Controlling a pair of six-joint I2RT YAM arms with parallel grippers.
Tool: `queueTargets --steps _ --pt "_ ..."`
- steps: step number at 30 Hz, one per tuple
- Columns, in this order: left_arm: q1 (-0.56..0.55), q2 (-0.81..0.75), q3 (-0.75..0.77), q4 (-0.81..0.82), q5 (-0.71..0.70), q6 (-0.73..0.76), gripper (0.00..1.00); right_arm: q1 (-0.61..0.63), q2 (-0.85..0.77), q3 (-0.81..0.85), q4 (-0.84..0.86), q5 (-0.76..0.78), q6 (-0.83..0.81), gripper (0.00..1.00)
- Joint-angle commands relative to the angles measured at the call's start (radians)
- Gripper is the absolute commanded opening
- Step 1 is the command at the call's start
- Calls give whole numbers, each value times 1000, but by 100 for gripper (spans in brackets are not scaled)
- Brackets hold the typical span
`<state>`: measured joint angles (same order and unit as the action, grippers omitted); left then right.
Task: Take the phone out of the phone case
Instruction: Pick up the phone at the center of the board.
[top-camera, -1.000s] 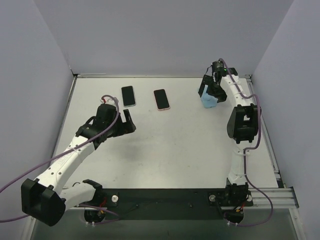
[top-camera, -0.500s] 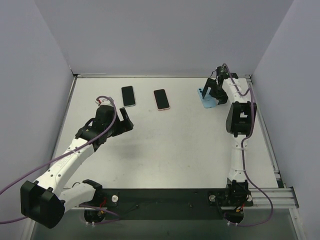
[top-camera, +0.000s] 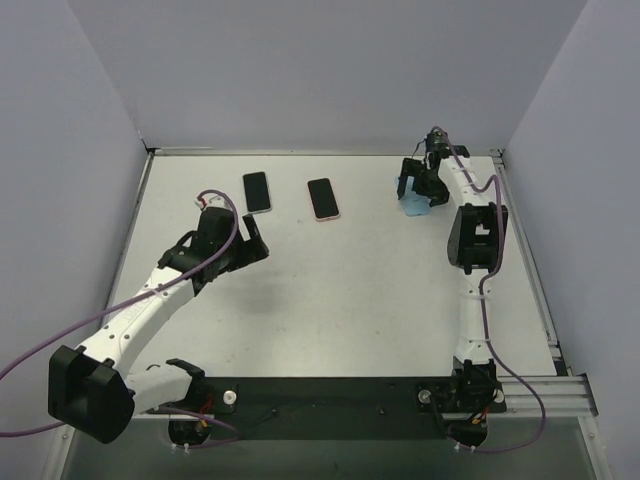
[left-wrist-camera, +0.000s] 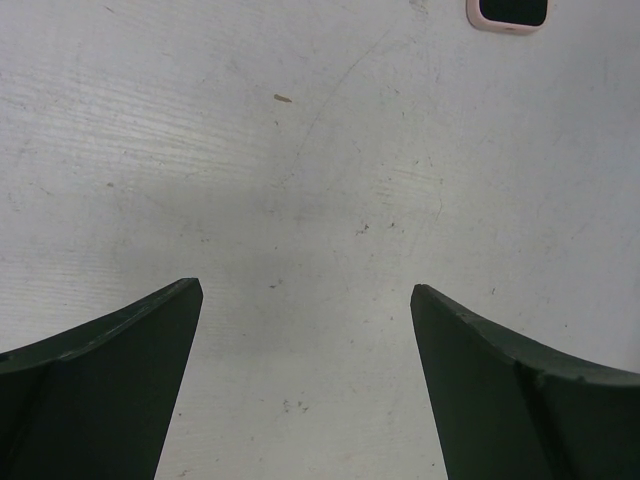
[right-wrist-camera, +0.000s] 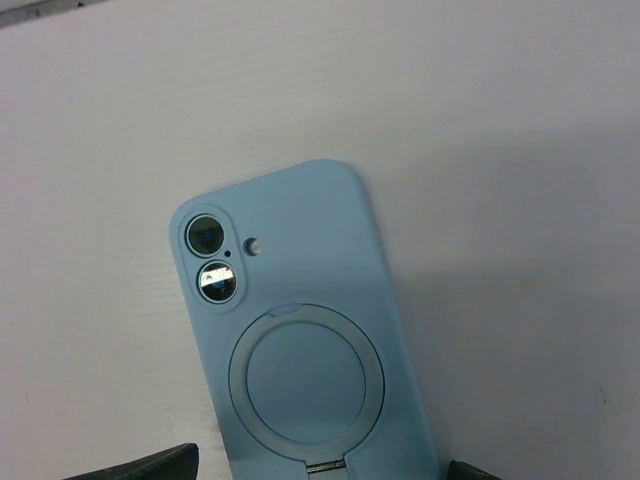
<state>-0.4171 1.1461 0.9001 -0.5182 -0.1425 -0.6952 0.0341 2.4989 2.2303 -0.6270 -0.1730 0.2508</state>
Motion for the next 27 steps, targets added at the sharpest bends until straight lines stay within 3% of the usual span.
queueTargets --steps 1,6,9,12,13,15,16,20,22,25,26,27 --pt "3 27 57 3 26 -6 97 67 14 75 -135 139 -123 100" --pt "3 21 49 -3 20 -21 97 93 17 68 -146 214 -173 100" --pt "4 11 40 -11 1 -33 98 96 14 68 -149 198 -157 93" --pt "5 10 42 -19 -5 -40 97 93 9 72 -148 149 -131 72" --pt "5 9 42 -22 -5 -44 97 95 6 72 -148 139 -114 59" --pt "12 10 59 -57 -12 -67 97 93 -1 66 -149 110 -88 50" --pt "20 14 62 -69 -9 -85 97 87 -15 58 -145 103 -53 40" --pt "78 29 85 -123 37 -102 98 75 -112 -85 -53 18 23 24" --pt "101 29 94 -129 32 -131 97 76 -194 -214 -5 -8 42 23" --pt "138 53 121 -112 142 -120 97 75 -314 -390 78 -26 73 16" --pt "143 67 161 -109 203 -115 97 73 -345 -440 119 -40 82 12" --pt "140 104 180 -111 219 -113 97 75 -374 -481 136 -58 96 1"
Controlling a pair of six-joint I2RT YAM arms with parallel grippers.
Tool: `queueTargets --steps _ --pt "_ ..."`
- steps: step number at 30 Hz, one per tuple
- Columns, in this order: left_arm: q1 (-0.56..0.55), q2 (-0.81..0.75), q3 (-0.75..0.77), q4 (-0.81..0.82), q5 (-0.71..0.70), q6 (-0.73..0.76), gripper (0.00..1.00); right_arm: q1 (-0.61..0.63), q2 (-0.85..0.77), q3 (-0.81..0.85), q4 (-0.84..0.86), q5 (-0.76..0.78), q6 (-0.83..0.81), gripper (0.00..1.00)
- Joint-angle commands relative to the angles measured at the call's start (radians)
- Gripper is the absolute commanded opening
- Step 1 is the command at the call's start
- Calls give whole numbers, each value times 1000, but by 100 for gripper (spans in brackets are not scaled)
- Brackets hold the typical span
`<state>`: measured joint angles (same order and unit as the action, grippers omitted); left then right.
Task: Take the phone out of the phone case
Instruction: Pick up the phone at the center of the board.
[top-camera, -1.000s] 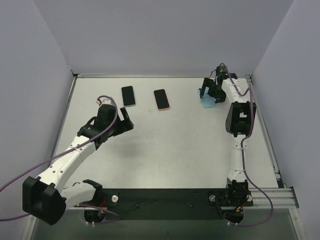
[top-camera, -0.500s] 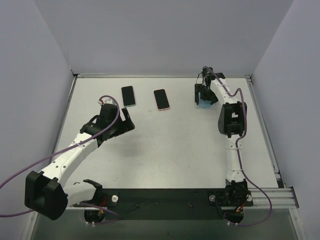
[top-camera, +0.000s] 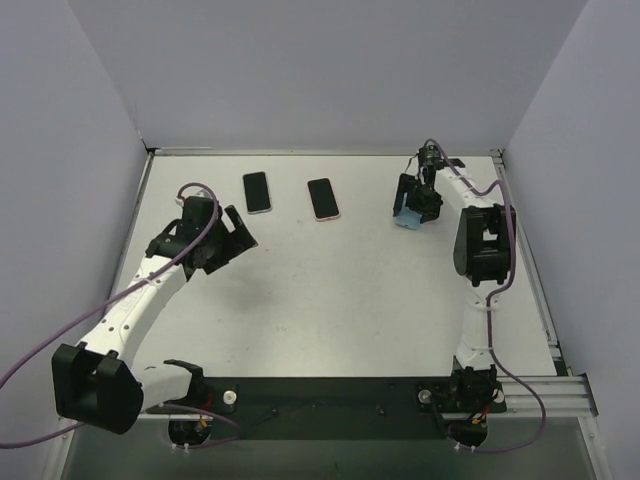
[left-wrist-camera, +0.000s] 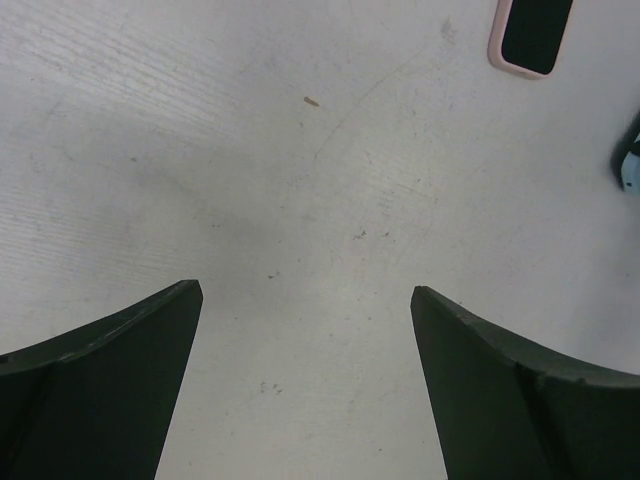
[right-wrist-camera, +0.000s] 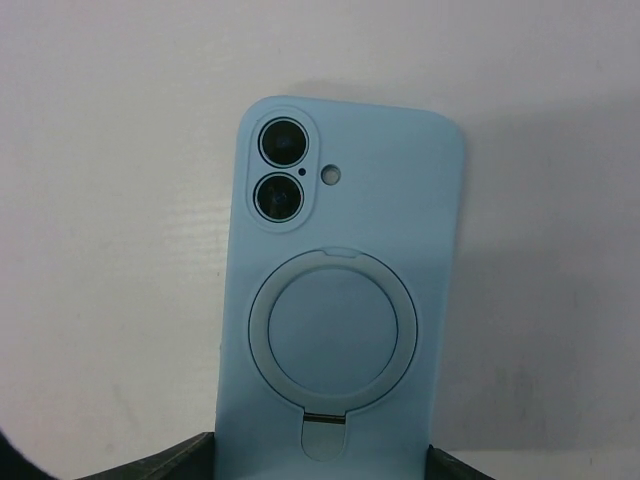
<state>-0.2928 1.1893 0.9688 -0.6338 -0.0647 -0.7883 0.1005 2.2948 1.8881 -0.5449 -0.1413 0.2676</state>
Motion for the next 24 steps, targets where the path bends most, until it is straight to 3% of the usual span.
queueTargets --steps 1,5,9,14,24 --pt "11 81 128 2 157 -23 97 8 -226 -177 69 -104 90 0" --pt "-15 209 273 -82 304 1 97 8 -369 -416 151 -187 146 0" --pt "-77 322 312 -106 333 -25 97 18 -510 -630 230 -277 206 0" --pt "-120 341 144 231 501 -209 97 60 -676 -829 279 -311 252 0" --pt "-259 550 166 425 632 -264 97 154 -928 -1104 339 -411 254 0"
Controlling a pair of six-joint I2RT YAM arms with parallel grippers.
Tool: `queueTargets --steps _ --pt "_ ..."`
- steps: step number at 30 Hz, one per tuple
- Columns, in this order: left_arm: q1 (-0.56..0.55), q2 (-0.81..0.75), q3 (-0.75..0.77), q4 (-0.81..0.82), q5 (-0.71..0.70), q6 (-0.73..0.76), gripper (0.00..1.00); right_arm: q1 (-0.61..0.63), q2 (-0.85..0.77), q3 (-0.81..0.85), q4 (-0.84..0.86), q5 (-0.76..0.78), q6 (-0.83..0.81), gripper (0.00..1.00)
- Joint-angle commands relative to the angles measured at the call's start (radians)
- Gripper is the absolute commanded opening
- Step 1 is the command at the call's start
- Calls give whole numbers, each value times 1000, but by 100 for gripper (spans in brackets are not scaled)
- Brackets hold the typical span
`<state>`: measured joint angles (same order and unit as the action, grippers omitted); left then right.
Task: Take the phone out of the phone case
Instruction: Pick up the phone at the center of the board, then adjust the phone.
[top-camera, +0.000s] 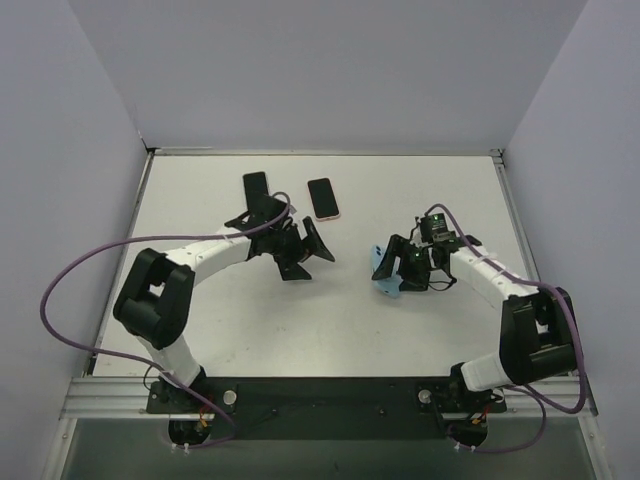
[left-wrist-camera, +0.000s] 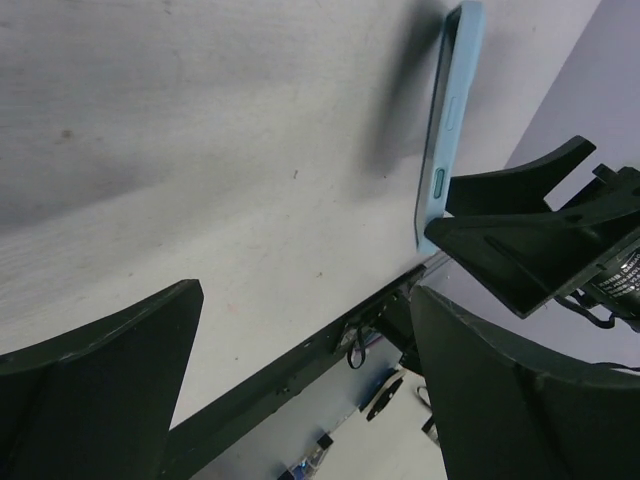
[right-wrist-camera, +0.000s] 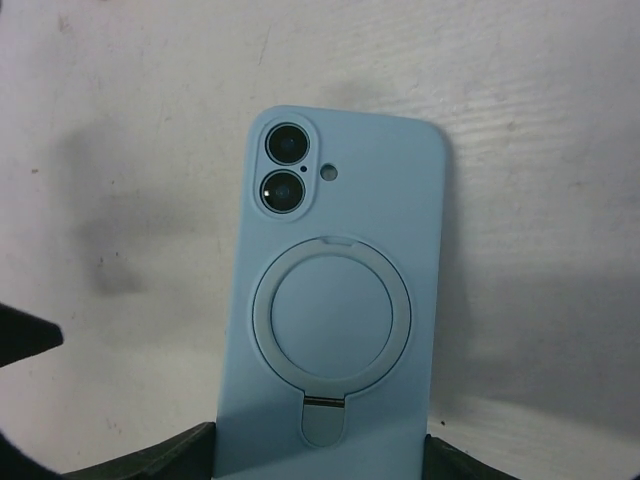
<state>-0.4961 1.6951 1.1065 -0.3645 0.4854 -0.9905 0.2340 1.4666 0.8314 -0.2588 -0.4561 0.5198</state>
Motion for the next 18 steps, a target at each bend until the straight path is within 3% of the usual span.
queueTargets --steps 1,4,9,18 --pt "-67 63 38 189 111 -60 96 28 -110 -76 59 -119 -7 0" --pt "-110 124 56 280 180 -53 97 51 -143 -115 52 -130 -32 0" --pt "-156 233 116 280 179 -74 96 97 -186 -164 62 -122 -33 0" --pt "-205 366 191 312 174 -120 85 137 -183 -175 67 -115 -40 0"
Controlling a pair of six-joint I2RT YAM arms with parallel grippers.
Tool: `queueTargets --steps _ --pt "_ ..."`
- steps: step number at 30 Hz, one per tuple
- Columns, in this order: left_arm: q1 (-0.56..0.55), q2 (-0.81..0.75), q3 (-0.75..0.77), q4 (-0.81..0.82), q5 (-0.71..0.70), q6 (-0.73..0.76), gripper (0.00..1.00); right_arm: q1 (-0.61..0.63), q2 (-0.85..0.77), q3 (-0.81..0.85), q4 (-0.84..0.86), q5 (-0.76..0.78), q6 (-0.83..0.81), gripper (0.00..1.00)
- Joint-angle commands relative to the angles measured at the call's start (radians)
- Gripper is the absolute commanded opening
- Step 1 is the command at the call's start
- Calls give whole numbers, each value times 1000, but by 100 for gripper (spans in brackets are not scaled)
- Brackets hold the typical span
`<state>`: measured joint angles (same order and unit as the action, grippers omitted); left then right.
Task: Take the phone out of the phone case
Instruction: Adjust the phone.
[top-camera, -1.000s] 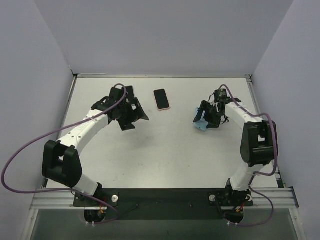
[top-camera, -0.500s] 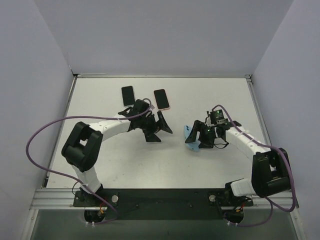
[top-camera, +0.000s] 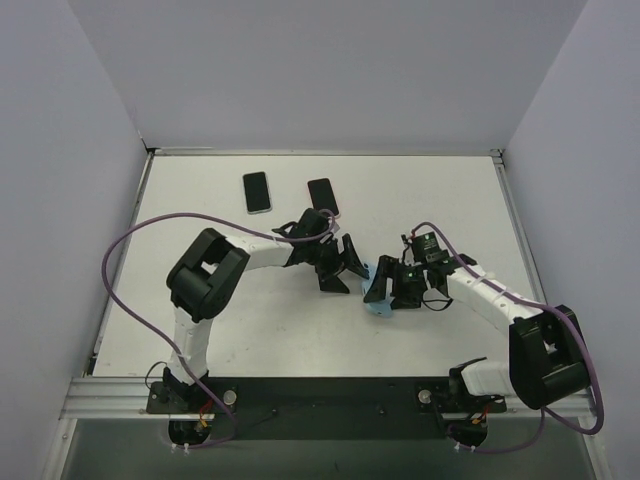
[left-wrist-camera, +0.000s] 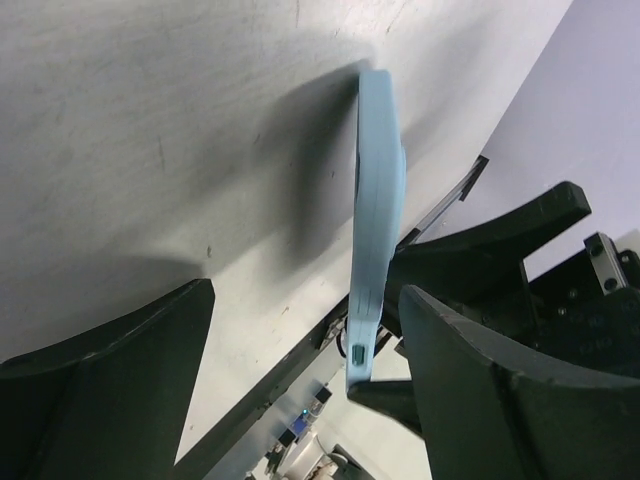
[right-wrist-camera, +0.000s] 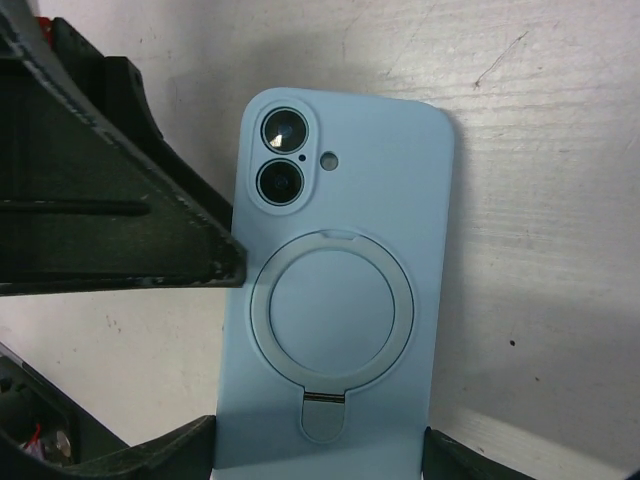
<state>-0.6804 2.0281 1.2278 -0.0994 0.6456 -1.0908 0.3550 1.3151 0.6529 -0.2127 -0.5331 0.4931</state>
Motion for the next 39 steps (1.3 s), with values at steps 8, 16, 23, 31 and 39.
queueTargets --steps 8,16,23,31,39 --pt "-31 67 16 204 -8 -99 71 52 -22 16 19 -48 -10 0" --pt "-47 92 41 199 -11 -118 8 85 -2 25 16 -35 -13 0" --pt "-22 41 38 68 -72 -80 0 150 -49 103 -100 157 -36 51" --pt "15 -66 147 -379 -349 26 0 297 -137 217 -183 461 -45 73" --pt "18 -88 217 -522 -422 35 0 470 -51 321 -198 659 -91 73"
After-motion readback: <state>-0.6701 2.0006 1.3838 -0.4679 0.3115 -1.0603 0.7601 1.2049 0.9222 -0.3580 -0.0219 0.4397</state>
